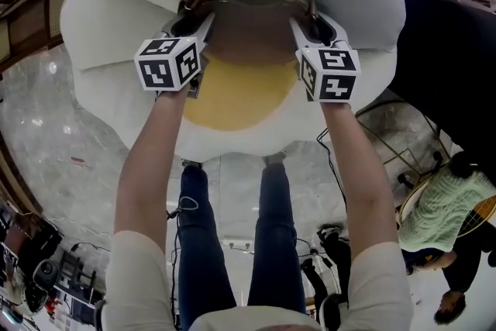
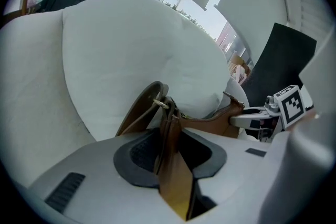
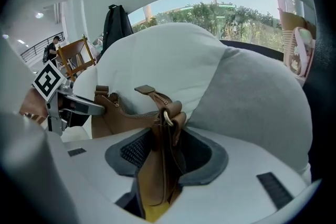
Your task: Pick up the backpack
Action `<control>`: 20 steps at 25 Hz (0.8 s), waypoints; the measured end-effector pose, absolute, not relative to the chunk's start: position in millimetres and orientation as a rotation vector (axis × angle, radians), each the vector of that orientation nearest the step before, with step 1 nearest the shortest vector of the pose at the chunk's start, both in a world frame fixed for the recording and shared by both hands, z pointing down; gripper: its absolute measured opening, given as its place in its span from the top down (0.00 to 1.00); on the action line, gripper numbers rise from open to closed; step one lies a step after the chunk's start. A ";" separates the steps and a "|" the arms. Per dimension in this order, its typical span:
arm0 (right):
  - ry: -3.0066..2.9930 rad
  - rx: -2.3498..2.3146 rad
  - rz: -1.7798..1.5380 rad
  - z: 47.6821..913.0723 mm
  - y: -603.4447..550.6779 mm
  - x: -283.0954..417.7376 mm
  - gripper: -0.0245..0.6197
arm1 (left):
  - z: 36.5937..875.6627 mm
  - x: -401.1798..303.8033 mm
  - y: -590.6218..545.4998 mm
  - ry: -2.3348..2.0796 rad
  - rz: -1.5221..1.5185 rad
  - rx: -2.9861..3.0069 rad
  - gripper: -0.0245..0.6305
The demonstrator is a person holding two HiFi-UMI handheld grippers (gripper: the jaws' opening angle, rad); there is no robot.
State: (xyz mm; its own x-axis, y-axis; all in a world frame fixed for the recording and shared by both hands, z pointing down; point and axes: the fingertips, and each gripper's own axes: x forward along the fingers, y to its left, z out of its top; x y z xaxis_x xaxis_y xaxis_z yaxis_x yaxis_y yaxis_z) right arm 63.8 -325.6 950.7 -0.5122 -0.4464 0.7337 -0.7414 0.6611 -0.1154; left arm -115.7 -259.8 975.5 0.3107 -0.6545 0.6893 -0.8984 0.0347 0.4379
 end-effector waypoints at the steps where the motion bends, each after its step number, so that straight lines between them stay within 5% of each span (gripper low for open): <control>1: -2.187 0.917 0.555 949.6 -324.3 64.8 0.66 | 973.4 -114.5 -258.2 -1.417 0.345 1.697 0.76; 20: -2.318 1.047 0.488 815.4 -278.9 72.1 0.69 | 833.5 -111.8 -221.6 -1.514 0.284 1.883 0.78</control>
